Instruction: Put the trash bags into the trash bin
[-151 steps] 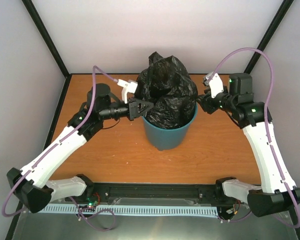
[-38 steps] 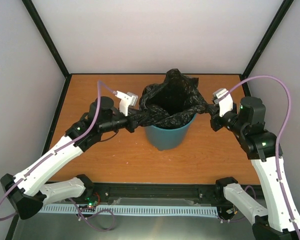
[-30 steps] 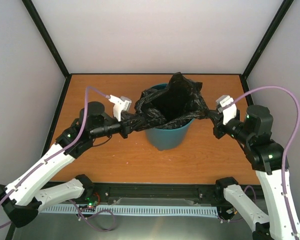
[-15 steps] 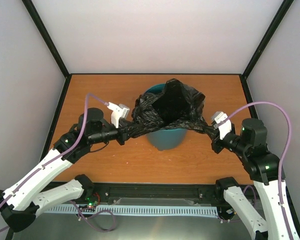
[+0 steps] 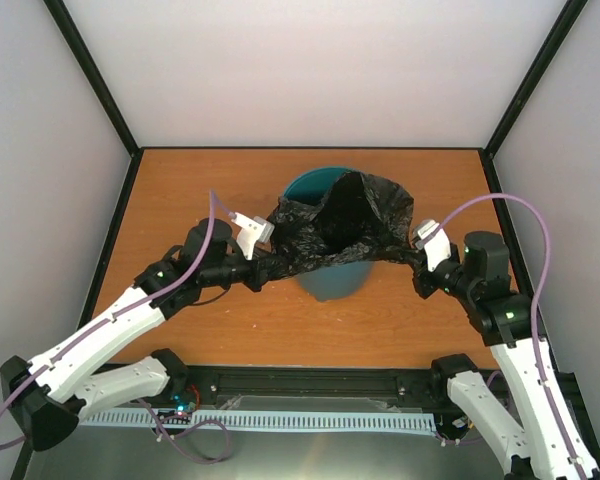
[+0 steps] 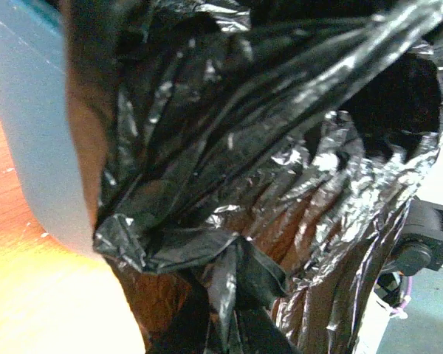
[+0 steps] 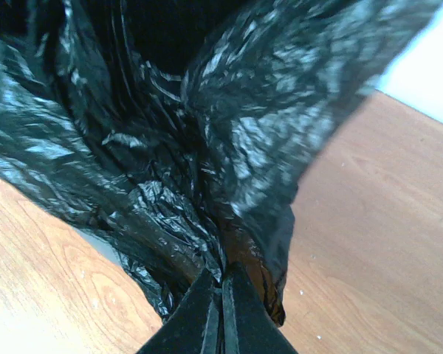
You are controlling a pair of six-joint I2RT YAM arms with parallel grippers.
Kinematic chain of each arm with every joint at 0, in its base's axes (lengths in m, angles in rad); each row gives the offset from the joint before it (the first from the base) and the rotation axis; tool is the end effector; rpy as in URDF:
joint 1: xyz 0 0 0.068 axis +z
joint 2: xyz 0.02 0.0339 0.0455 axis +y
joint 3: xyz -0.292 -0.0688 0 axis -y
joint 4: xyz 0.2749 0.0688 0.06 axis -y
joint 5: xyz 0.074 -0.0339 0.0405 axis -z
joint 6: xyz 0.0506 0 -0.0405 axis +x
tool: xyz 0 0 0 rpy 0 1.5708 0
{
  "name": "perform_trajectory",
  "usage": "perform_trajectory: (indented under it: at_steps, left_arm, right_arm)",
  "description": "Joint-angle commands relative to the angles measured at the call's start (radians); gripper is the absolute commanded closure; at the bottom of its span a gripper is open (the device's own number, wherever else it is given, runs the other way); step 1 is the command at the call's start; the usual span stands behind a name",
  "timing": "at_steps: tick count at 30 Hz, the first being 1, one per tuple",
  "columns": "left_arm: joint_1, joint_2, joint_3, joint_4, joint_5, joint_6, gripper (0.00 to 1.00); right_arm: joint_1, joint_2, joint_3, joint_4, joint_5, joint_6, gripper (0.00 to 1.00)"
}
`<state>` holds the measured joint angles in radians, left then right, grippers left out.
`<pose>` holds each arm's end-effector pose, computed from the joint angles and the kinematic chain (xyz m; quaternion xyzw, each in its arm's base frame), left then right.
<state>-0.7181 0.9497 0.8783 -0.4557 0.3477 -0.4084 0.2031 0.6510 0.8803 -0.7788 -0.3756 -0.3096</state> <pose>0.1646 -0.1667 0.3300 0.2169 0.8303 -0.3889 0.3351 0.1383 0.0474 0.3481 -0.3056 0.8059 0.1371 0.4881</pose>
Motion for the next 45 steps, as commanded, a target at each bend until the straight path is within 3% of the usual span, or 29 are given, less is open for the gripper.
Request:
perform_trajectory:
  at_steps: [1, 8, 17, 22, 24, 26, 30, 33, 36, 41, 45]
  left_arm:
    - [0.007, 0.032, -0.014, 0.068, -0.028, 0.040, 0.99]
    - [0.008, 0.099, -0.031, 0.167, -0.085, 0.027, 0.99]
    - [0.011, 0.203, -0.043, 0.244, -0.161, 0.006, 0.99]
    - [0.011, 0.169, -0.039, 0.244, -0.150, -0.003, 0.99]
    - [0.011, 0.123, -0.039, 0.232, -0.142, 0.007, 0.92]
    - [0.011, 0.075, -0.032, 0.196, -0.145, 0.021, 0.78]
    - [0.011, -0.014, -0.008, 0.046, -0.142, 0.069, 0.33]
    - [0.011, -0.080, 0.007, -0.059, -0.153, 0.112, 0.18]
    - [0.011, -0.137, 0.036, -0.139, -0.179, 0.149, 0.12]
    - [0.010, -0.180, 0.131, -0.190, -0.184, 0.233, 0.09]
    - [0.010, -0.134, 0.200, -0.180, -0.186, 0.279, 0.09]
  right_arm:
    - [-0.005, 0.018, -0.077, 0.092, 0.016, -0.020, 0.97]
    - [-0.005, 0.060, -0.115, 0.158, -0.062, -0.008, 0.97]
    - [-0.005, 0.117, -0.141, 0.210, 0.050, 0.009, 0.97]
    - [-0.005, 0.112, -0.130, 0.200, 0.048, 0.006, 0.97]
    - [-0.005, 0.092, -0.119, 0.186, 0.069, 0.005, 0.95]
    - [-0.005, 0.066, -0.097, 0.151, 0.091, -0.002, 0.85]
    - [-0.007, 0.027, -0.007, 0.044, 0.123, -0.063, 0.49]
    - [-0.007, -0.007, 0.073, -0.019, 0.181, -0.085, 0.32]
    - [-0.007, 0.018, 0.183, -0.118, 0.252, -0.103, 0.27]
    - [-0.007, 0.008, 0.302, -0.241, 0.301, -0.129, 0.15]
    - [-0.007, 0.021, 0.377, -0.319, 0.174, -0.161, 0.09]
